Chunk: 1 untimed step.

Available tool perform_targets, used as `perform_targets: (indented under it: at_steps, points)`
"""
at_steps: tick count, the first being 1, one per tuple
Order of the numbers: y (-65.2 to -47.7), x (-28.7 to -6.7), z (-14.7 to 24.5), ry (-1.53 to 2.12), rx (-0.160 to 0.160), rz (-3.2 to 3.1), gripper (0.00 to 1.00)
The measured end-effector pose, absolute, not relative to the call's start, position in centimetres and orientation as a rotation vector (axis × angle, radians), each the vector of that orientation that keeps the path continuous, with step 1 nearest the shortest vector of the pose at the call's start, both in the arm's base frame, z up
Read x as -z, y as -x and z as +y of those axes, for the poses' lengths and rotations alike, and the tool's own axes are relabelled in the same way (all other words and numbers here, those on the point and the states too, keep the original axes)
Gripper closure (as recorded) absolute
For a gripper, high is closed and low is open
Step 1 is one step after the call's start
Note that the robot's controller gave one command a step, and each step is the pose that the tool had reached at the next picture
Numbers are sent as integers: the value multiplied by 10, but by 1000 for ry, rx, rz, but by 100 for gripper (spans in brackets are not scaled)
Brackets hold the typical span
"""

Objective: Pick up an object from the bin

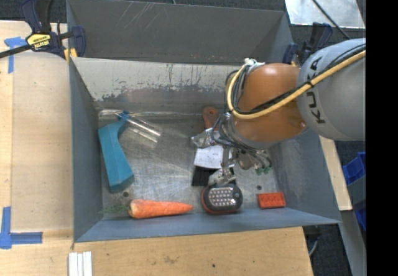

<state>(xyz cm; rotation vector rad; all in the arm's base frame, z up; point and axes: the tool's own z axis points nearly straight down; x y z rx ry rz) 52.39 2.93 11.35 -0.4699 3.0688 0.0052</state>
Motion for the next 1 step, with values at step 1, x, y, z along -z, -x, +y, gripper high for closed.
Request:
perform_targets:
  at_steps: [1]
  points:
    - [-524,-113,29,471,-5,3069,0]
